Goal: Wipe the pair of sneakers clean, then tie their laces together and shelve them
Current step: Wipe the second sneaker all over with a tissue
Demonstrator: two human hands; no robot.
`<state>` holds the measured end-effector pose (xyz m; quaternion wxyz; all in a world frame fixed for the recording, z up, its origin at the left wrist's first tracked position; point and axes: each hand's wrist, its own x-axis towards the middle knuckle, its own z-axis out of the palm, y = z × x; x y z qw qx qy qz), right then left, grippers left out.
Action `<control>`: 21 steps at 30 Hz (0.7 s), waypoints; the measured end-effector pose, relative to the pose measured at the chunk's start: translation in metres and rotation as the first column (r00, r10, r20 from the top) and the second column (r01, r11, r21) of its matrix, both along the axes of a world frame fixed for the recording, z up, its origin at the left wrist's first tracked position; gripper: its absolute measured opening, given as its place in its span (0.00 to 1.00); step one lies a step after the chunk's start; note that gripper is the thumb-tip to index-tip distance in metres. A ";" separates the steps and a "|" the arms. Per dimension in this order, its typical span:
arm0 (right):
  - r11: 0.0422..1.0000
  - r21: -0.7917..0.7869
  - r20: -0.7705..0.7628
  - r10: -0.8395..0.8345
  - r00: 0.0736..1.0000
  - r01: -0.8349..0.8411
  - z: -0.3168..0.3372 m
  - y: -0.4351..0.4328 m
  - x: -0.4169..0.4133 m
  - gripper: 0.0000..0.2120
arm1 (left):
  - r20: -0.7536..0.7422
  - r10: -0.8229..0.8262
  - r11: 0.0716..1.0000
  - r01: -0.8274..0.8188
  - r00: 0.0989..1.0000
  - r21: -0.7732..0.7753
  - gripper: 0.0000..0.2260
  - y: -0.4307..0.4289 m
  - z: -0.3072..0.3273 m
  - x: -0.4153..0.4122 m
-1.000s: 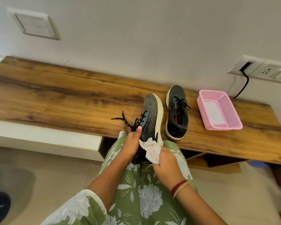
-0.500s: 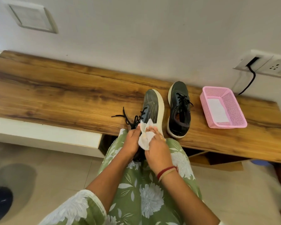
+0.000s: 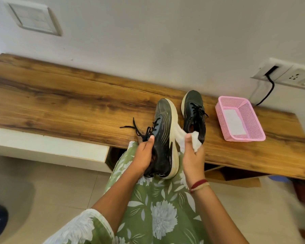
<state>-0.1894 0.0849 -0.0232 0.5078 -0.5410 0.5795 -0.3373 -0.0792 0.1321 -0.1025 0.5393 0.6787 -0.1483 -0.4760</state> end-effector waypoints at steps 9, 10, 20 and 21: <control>0.718 -0.272 -0.554 0.428 0.715 -0.641 -0.052 0.029 0.001 0.23 | -0.019 0.006 0.999 -0.007 1.000 -0.046 0.23 -0.001 -0.007 0.004; 0.689 -0.277 -0.562 0.449 0.694 -0.670 -0.051 0.033 -0.004 0.23 | -0.036 0.006 0.999 -0.007 0.999 -0.040 0.24 -0.002 -0.006 0.004; 0.936 0.347 0.415 -0.217 0.884 0.067 0.002 0.014 0.020 0.07 | -0.045 0.011 0.999 -0.013 0.999 -0.045 0.20 -0.001 -0.004 0.000; 0.894 0.446 0.466 -0.271 0.842 0.040 0.003 0.014 0.022 0.08 | -0.045 0.008 0.999 -0.010 0.999 -0.050 0.20 -0.001 -0.006 0.001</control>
